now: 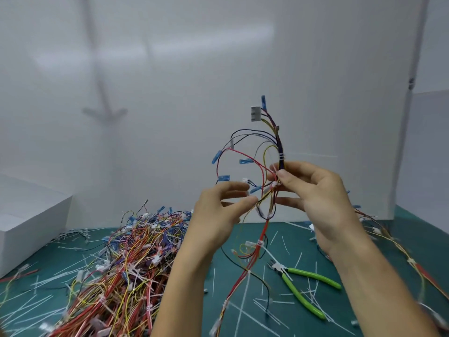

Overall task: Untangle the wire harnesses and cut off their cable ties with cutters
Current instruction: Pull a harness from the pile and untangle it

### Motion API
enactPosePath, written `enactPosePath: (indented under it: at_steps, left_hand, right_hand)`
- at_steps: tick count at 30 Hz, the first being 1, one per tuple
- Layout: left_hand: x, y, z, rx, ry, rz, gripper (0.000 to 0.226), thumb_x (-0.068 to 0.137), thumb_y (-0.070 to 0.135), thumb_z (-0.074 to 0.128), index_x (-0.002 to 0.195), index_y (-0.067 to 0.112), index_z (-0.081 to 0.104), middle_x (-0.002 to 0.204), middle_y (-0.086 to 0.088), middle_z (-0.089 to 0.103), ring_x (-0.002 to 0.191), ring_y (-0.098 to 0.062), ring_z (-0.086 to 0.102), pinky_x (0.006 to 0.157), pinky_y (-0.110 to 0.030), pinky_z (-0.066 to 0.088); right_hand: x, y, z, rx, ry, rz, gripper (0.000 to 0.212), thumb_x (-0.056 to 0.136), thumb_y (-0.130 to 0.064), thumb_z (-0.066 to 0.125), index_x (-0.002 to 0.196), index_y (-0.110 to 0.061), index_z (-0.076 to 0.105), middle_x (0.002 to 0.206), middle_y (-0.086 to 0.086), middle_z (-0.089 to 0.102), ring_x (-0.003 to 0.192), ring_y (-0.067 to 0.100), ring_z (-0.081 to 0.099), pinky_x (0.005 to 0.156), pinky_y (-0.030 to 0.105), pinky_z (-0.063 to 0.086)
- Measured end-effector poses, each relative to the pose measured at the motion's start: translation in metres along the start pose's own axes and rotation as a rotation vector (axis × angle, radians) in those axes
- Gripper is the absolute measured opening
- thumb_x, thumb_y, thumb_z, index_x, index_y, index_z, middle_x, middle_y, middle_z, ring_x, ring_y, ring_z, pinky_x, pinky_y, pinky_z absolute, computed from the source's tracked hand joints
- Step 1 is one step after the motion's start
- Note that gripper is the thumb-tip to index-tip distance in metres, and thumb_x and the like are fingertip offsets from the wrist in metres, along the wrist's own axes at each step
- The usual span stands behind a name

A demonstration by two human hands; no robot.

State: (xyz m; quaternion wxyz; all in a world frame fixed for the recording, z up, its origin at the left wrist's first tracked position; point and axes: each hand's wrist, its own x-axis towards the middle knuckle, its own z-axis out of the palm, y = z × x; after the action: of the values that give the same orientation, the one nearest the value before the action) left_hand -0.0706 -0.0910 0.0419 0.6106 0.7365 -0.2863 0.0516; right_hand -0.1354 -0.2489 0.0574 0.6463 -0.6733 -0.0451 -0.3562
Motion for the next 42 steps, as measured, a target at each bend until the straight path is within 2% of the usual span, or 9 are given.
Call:
enactPosePath:
  at_steps: [7,16,19,23,29,31,35,39,42]
  left_hand:
    - [-0.001,0.006,0.002,0.018,0.064,0.026,0.025,0.082,0.029,0.078,0.104,0.026,0.069,0.103,0.012,0.070,0.084,-0.015,0.071,0.074,-0.038,0.062]
    - [-0.002,0.008,0.003,0.061,0.117,0.043,0.030,0.079,0.035,0.079,0.107,0.036,0.067,0.107,0.011,0.067,0.074,-0.012,0.071,0.068,-0.031,0.055]
    - [-0.002,0.009,0.003,0.051,0.133,0.060,0.025,0.081,0.036,0.078,0.104,0.037,0.068,0.105,0.011,0.067,0.069,-0.011,0.071,0.068,-0.033,0.057]
    - [-0.002,0.010,0.001,0.012,0.161,0.084,0.021,0.081,0.031,0.078,0.100,0.036,0.070,0.102,0.017,0.070,0.068,-0.009,0.071,0.068,-0.033,0.057]
    - [-0.003,0.011,0.000,-0.042,0.151,0.127,0.018,0.086,0.026,0.073,0.102,0.034,0.071,0.088,0.015,0.075,0.067,-0.005,0.070,0.060,-0.018,0.051]
    - [-0.002,0.012,0.002,-0.058,0.144,0.137,0.016,0.088,0.023,0.071,0.101,0.033,0.071,0.080,0.010,0.076,0.065,-0.006,0.070,0.059,-0.016,0.051]
    - [0.000,0.011,0.007,-0.069,0.148,0.128,0.015,0.089,0.018,0.070,0.100,0.029,0.072,0.079,0.007,0.076,0.062,-0.008,0.070,0.060,-0.021,0.054]
    - [-0.001,0.014,0.013,-0.136,0.097,0.096,0.014,0.092,0.016,0.067,0.097,0.028,0.074,0.083,0.014,0.075,0.063,-0.001,0.068,0.053,-0.012,0.047]
    - [-0.002,0.015,0.014,-0.146,0.021,0.061,0.019,0.093,0.019,0.065,0.106,0.030,0.073,0.091,0.012,0.076,0.070,-0.004,0.070,0.055,-0.013,0.049]
  right_hand:
    - [0.001,0.012,0.013,-0.092,0.108,-0.046,0.013,0.099,-0.018,0.058,0.096,-0.026,0.068,0.093,0.002,0.073,0.087,0.018,0.072,0.069,0.034,0.063]
    - [-0.002,0.011,0.019,-0.234,0.080,-0.166,0.018,0.098,-0.024,0.059,0.090,-0.039,0.067,0.089,-0.010,0.073,0.089,0.013,0.071,0.081,0.045,0.060]
    - [-0.005,0.007,0.019,-0.274,0.013,-0.169,0.023,0.097,-0.020,0.058,0.100,-0.040,0.070,0.093,-0.015,0.073,0.095,0.007,0.069,0.083,0.040,0.060]
    - [-0.008,0.000,0.019,-0.399,-0.094,-0.206,0.034,0.090,-0.014,0.064,0.106,-0.044,0.066,0.100,-0.018,0.071,0.098,-0.008,0.063,0.072,0.014,0.055]
    - [-0.007,-0.002,0.013,-0.363,-0.124,-0.153,0.034,0.083,-0.034,0.076,0.113,-0.047,0.067,0.092,-0.016,0.073,0.083,-0.001,0.070,0.075,0.034,0.062]
    - [-0.007,-0.002,0.011,-0.362,-0.181,-0.153,0.037,0.081,-0.036,0.077,0.108,-0.058,0.063,0.090,-0.018,0.074,0.084,-0.002,0.070,0.076,0.030,0.061]
    - [-0.008,-0.001,0.012,-0.475,-0.223,-0.187,0.048,0.082,-0.037,0.073,0.094,-0.078,0.050,0.089,-0.028,0.069,0.088,-0.010,0.066,0.075,0.005,0.049]
    - [-0.007,0.006,0.012,-0.540,-0.129,-0.182,0.047,0.087,-0.032,0.073,0.115,-0.066,0.056,0.085,-0.025,0.066,0.077,-0.003,0.069,0.077,0.023,0.057]
    - [-0.004,0.012,0.010,-0.507,-0.008,-0.221,0.053,0.089,-0.020,0.073,0.125,-0.055,0.058,0.080,-0.021,0.067,0.059,-0.002,0.066,0.059,0.012,0.052]
